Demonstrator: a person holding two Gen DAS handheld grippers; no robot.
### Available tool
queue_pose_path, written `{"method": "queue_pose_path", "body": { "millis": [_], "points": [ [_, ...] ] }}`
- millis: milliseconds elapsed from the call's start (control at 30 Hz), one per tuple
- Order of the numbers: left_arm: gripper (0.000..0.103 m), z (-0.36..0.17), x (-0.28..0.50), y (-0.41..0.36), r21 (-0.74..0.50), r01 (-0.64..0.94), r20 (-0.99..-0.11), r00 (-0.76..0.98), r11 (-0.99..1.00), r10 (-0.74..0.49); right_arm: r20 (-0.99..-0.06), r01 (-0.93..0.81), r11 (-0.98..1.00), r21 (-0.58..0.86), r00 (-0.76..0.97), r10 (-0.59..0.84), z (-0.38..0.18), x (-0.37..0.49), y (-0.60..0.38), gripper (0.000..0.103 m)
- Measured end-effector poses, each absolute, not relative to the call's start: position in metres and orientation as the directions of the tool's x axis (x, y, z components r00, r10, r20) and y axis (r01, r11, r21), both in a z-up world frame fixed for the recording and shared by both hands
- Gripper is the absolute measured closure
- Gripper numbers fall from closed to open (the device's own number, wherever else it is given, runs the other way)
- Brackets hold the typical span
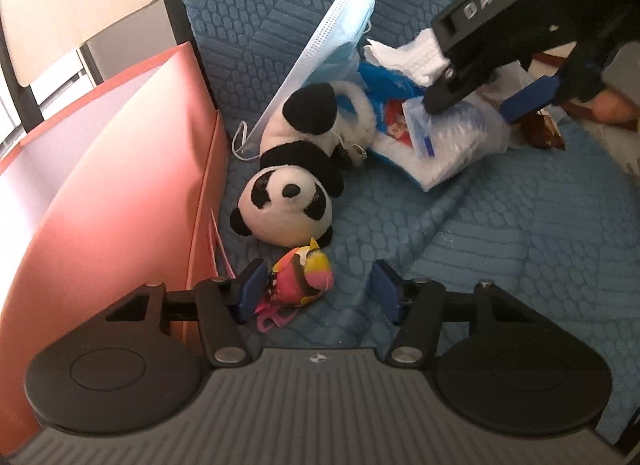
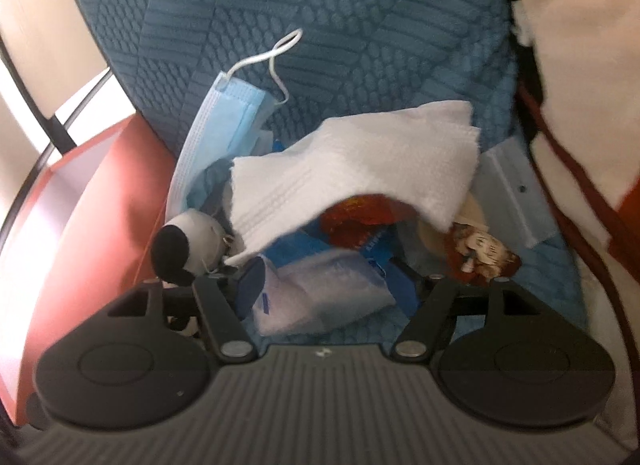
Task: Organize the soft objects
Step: 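Close the left tool on the pink fish toy while the right tool reaches into the pile, then close the right tool on the blue snack bag and lift it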
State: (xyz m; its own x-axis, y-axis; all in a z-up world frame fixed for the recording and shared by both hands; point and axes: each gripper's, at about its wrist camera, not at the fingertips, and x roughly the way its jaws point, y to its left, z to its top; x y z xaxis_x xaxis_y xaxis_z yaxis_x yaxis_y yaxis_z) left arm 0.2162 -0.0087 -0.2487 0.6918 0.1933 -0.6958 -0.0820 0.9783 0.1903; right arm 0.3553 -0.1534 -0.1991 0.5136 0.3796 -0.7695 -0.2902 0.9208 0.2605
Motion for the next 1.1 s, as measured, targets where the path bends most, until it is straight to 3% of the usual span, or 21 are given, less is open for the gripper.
{"method": "queue_pose_path", "body": {
  "millis": [200, 400, 733, 1100],
  "points": [
    [0.061, -0.249, 0.217, -0.001, 0.180, -0.118, -0.690, 0.693, 0.977, 0.211, -0.797, -0.305, 0.924, 0.232, 0.485, 0.360, -0.214, 0.362, -0.138, 0.031],
    [0.063, -0.247, 0.214, 0.004, 0.163, -0.122, -0.694, 0.691, 0.979, 0.201, -0.815, -0.331, 0.927, 0.176, 0.479, 0.325, -0.222, 0.355, -0.125, 0.035],
    [0.064, -0.237, 0.211, 0.007, 0.108, -0.133, -0.694, 0.699, 0.985, 0.170, -0.813, -0.329, 0.936, 0.126, 0.506, 0.287, -0.219, 0.346, -0.124, 0.072],
    [0.064, -0.214, 0.199, 0.009, -0.023, -0.113, -0.685, 0.726, 0.993, 0.067, -0.760, -0.234, 0.916, 0.325, 0.512, 0.401, -0.198, 0.328, -0.156, 0.075]
  ]
}}
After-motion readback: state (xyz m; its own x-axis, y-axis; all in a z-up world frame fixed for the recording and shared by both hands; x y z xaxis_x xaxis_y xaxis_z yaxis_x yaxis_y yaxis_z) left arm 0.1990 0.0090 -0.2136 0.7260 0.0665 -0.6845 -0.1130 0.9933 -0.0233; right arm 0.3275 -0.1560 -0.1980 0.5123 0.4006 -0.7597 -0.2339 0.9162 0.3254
